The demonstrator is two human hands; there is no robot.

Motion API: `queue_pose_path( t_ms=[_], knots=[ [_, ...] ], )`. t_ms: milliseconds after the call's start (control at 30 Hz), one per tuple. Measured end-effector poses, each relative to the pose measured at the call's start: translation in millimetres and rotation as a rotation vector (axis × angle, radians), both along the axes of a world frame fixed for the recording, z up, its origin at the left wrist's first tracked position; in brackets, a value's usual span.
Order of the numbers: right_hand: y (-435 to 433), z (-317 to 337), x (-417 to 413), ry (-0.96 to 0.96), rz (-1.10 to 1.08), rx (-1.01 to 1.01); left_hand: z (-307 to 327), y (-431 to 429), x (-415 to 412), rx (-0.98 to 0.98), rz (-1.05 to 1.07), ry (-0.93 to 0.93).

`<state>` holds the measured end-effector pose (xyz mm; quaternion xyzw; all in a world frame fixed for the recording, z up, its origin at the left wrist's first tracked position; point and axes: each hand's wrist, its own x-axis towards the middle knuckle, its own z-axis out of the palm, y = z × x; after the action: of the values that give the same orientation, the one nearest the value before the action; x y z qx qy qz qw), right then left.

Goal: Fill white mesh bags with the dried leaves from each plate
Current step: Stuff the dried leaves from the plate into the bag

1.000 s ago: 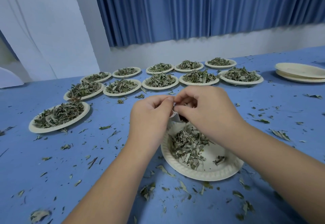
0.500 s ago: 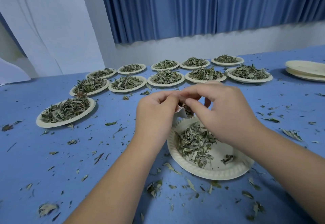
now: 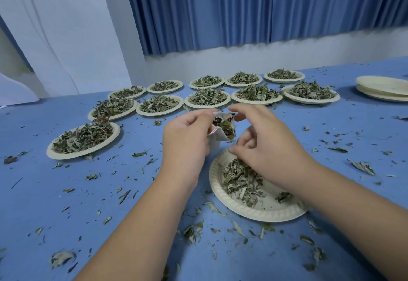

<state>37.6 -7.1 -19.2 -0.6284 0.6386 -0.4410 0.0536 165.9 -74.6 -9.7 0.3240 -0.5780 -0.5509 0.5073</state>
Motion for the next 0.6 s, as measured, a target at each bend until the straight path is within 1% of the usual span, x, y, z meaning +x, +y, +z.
queue_pose_path(
  t_ms=[100, 267, 333, 467, 600],
  knots=[
    [2.5, 3.0, -2.9, -0.095, -0.004, -0.074, -0.3, -0.1, -0.3, -0.011, 0.005, -0.014],
    [3.4, 7.2, -4.5, -0.203, -0.022, -0.12, -0.3, 1.7, -2.0, -0.036, 0.001, -0.055],
    [4.2, 8.0, -3.9, -0.188, -0.021, -0.134, -1.0, 2.3, -2.5, -0.04, -0.006, -0.062],
    [5.3, 9.6, -2.4, -0.076, -0.03, -0.147, -1.1, 3.5, -4.7, -0.046, -0.02, -0.097],
    [3.4, 10.1, -1.3, -0.014, -0.062, -0.18, -0.9, 6.0, -7.6, -0.03, -0.066, -0.11]
  ],
)
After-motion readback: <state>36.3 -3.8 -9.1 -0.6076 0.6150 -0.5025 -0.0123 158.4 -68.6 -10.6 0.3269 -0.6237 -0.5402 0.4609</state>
